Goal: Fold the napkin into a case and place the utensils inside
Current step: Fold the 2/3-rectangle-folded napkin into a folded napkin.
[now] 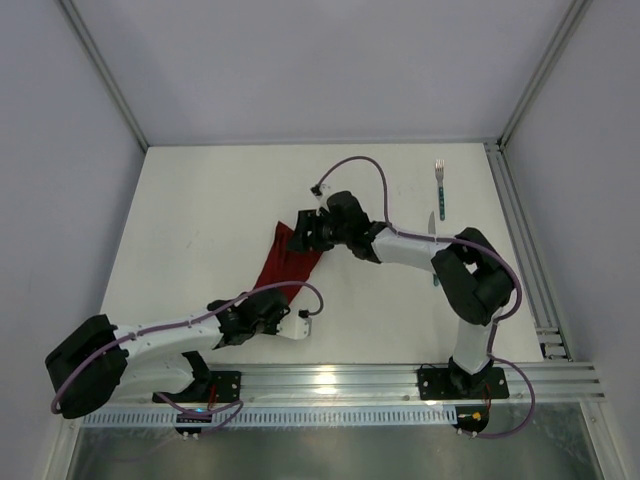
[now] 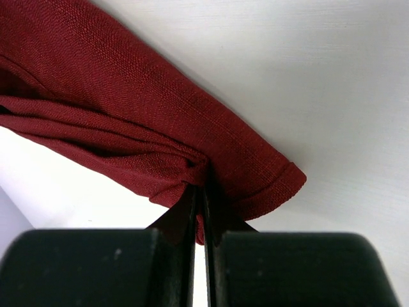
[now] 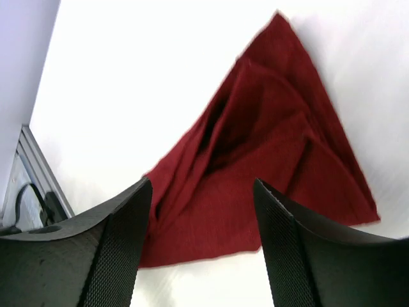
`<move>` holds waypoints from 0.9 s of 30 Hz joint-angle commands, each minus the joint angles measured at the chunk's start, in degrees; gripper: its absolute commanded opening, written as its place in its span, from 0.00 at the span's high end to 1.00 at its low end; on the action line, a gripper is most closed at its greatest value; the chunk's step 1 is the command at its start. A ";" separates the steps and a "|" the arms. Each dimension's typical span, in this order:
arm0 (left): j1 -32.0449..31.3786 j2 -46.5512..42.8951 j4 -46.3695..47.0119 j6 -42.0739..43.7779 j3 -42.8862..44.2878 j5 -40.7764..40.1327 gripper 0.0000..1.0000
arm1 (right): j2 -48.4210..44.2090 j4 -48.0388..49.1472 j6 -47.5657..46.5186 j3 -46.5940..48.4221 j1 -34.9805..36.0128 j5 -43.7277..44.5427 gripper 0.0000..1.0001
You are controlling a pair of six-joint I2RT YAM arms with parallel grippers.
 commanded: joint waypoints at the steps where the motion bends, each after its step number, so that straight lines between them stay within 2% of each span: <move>1: -0.39 2.18 -4.09 -1.83 -1.47 -0.53 0.97 | 2.16 -3.03 -1.19 6.20 -0.30 3.01 0.31; 2: -0.48 2.09 -3.91 -1.84 -1.56 -0.44 0.97 | 3.39 -3.03 -0.58 8.48 -0.30 3.10 0.28; 10: -1.00 1.21 -3.65 -2.63 -2.00 -0.44 0.97 | 13.24 -4.78 3.65 17.98 0.92 3.80 0.27; 17: -1.27 0.25 -3.47 -2.98 -2.52 -0.35 0.97 | 14.83 -9.52 4.53 20.80 2.51 11.35 0.26; 27: -1.53 -0.81 -2.95 -3.15 -3.23 -0.44 0.96 | 18.87 -15.86 3.03 25.63 6.37 26.47 0.27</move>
